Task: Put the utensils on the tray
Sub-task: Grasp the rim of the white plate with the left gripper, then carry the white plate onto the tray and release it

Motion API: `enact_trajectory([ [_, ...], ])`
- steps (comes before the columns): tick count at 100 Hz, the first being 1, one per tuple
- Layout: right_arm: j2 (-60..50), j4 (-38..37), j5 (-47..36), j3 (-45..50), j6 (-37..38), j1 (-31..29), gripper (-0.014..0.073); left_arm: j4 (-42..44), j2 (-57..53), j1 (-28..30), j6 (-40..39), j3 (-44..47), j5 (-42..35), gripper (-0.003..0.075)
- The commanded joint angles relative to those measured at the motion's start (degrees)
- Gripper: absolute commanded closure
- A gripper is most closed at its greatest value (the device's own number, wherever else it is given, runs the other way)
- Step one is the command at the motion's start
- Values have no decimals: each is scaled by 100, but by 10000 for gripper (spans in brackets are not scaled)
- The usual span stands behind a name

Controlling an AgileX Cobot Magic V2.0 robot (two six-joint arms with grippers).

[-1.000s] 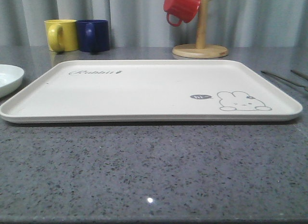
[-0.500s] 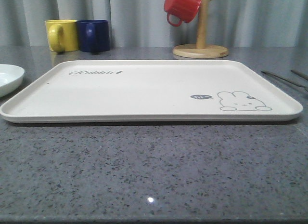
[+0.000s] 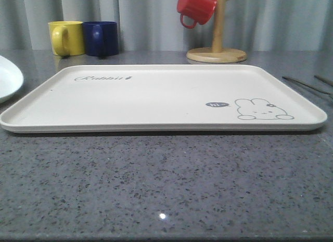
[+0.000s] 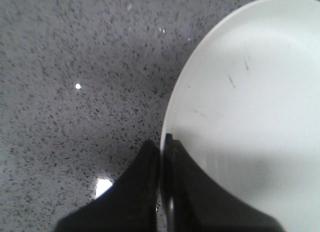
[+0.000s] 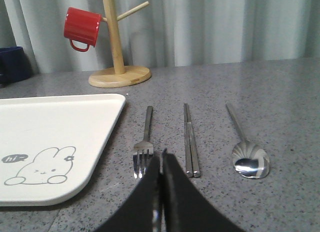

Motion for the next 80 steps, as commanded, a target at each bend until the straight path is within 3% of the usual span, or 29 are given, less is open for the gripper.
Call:
enact_trajectory([
  [1, -99, -77, -470, 21, -37, -39, 662, -274, -372, 8, 136, -344, -131, 739],
  [27, -99, -77, -470, 21, -37, -39, 662, -1800, -394, -237, 1113, -999, 317, 739],
  [80, -99, -77, -470, 21, -37, -39, 662, -1896, 1079, -2168, 1114, -1748, 432, 739],
])
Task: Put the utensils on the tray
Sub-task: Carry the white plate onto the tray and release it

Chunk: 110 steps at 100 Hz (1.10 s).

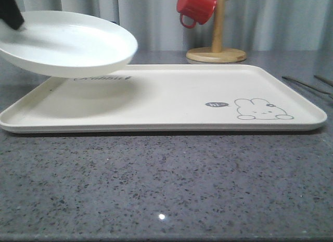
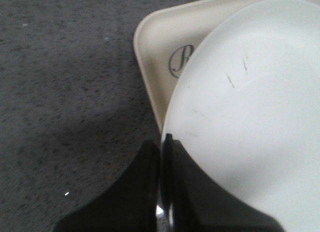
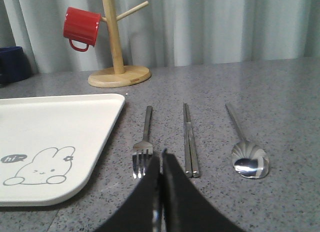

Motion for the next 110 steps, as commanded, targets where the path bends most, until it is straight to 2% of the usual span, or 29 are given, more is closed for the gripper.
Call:
enact_trajectory([
  [1, -99, -77, -470, 21, -37, -39, 662, -252, 56, -205, 8, -343, -224, 739],
  [23, -99, -77, -470, 21, -37, -39, 662, -570, 652, -363, 8, -719, -82, 739],
  [70, -99, -77, -470, 21, -37, -39, 662, -625, 1159, -363, 19, -749, 59, 730],
  [78, -99, -77, -470, 21, -37, -39, 662, -625, 1169, -363, 19, -749, 59, 676],
  [97, -99, -77, -470, 21, -37, -39, 662, -625, 1169, -363, 19, -749, 49, 447],
  [110, -99, -77, -470, 21, -37, -39, 662, -625, 1130, -363, 19, -763, -66, 395],
])
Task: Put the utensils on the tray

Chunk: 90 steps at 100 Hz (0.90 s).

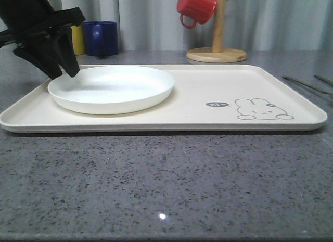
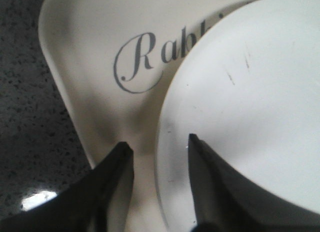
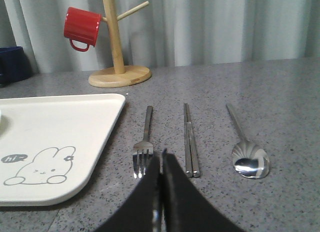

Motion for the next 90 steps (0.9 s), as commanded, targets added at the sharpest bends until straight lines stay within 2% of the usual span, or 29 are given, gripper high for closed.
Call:
enact_trajectory([
  [1, -99, -77, -470, 21, -37, -39, 662, -198, -325, -40, 14, -204, -223, 395],
  [28, -99, -77, -470, 21, -37, -39, 662, -30, -943, -40, 14, -192, -637, 395],
  [42, -99, -77, -470, 21, -37, -39, 662, 227, -1508, -40, 14, 133, -1068, 396],
  [63, -99, -77, -470, 21, -37, -39, 662, 274, -2639, 77, 3, 1232, -2047, 396],
  [90, -99, -77, -470, 21, -37, -39, 662, 274, -4412, 429, 3, 3217, -3447, 396],
])
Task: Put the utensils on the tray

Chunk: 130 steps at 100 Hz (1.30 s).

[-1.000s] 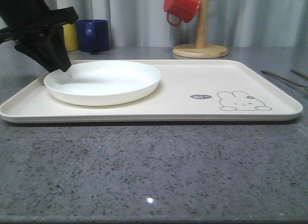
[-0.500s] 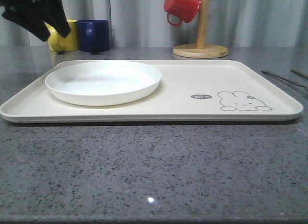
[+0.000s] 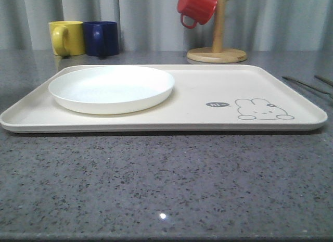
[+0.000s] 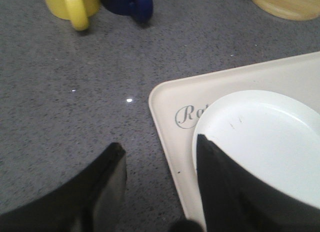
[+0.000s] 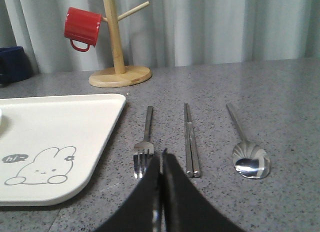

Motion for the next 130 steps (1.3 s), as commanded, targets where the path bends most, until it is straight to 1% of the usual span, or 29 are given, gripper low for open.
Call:
enact_trajectory([
  [1, -99, -77, -470, 21, -37, -39, 662, -81, -681, 117, 3, 376, -768, 396],
  [12, -99, -77, -470, 21, -37, -39, 662, -81, -1438, 226, 3, 1139, -1207, 396],
  [27, -99, -77, -470, 21, -37, -39, 662, -81, -2392, 250, 3, 2021, -1622, 396],
  [48, -99, -77, -470, 21, -37, -39, 662, -54, -3578, 250, 3, 2843, -1936, 405],
  [55, -99, -77, -470, 21, -37, -39, 662, -38, -3848, 250, 3, 2987, -1936, 430],
  [62, -99, -77, -470, 21, -37, -39, 662, -15, -4048, 250, 3, 3085, -1948, 477],
  [74, -99, -77, -470, 21, -37, -39, 662, 21, -4206, 250, 3, 3157, -1988, 601],
  [79, -99, -77, -470, 21, -37, -39, 662, 50, -4206, 250, 3, 3157, -1988, 673],
  [85, -99, -77, -470, 21, -37, -39, 662, 50, -4206, 250, 3, 3157, -1988, 741],
  [103, -99, -78, -477, 21, -37, -39, 662, 50, -4206, 250, 3, 3157, -2000, 739],
  [121, -99, -106, -842, 21, -37, -39, 662, 50, -4206, 250, 3, 3169, -2000, 739],
  [130, -99, -132, -801, -57, -37, -39, 662, 50, -4206, 250, 3, 3169, -2000, 739],
])
